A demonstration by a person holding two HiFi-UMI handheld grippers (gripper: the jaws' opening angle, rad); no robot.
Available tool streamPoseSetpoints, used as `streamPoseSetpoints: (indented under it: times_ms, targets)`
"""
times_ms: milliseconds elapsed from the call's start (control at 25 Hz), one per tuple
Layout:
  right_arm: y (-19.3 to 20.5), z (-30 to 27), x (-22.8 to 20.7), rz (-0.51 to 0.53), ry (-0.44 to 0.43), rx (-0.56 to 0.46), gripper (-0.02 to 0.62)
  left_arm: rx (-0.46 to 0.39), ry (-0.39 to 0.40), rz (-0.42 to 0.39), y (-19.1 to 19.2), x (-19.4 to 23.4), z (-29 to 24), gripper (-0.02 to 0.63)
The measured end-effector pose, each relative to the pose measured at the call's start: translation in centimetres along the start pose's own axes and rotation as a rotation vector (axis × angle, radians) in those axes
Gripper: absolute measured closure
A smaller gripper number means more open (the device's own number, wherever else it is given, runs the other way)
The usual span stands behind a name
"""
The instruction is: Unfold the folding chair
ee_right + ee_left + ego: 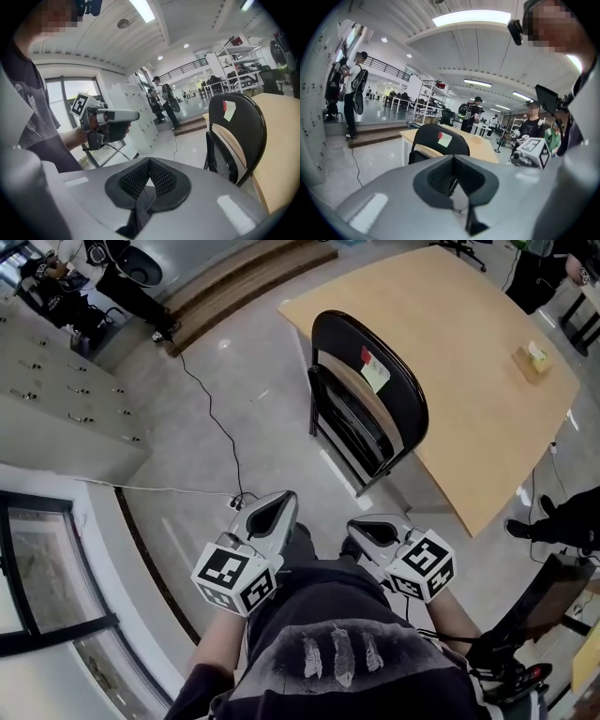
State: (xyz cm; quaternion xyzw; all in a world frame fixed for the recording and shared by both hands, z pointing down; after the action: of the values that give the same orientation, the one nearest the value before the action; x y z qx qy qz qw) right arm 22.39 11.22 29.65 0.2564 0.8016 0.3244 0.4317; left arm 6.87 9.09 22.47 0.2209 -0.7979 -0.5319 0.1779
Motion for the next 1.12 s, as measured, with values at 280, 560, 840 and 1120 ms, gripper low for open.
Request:
streamPoseSetpoints:
  times_ms: [280,560,840,1120]
  targets:
    - [-4.0,0.8,-3.2,0.033,0.126,-0.058,0.594,-0.020,0.095,0.001,-1.3,1.6,-4.8,0.606]
    - [-9.2,-1.2,-6.7,0.017,0.359,-0.067,0.594,-0.025,0.172,0.026,-0.3,6.9,-8.1,0.606]
    - [-11.6,-3.2,-7.9,-0.008,0.586,-0.035,0.461,0.121,0.235,0.151,4.8,12.7,-12.7,0.606]
    - [-17.0,-1.4,-12.9,0.047,0.708,-0.058,0.298,0.216,0.162,0.155,6.3,13.6,-18.2,0.602]
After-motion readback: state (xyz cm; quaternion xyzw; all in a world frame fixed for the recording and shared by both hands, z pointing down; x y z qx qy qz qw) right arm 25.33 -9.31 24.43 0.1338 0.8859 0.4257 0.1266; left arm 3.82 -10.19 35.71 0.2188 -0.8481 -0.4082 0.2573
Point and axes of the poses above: the fingertips, and each gripper's own axes: z backward along the fingers, x to its left, y out of its underside, the point moved 5 cm from there along z, backward along the fingers, and after that the axes turned 12 degrees about -z, right-handed, at the moved point
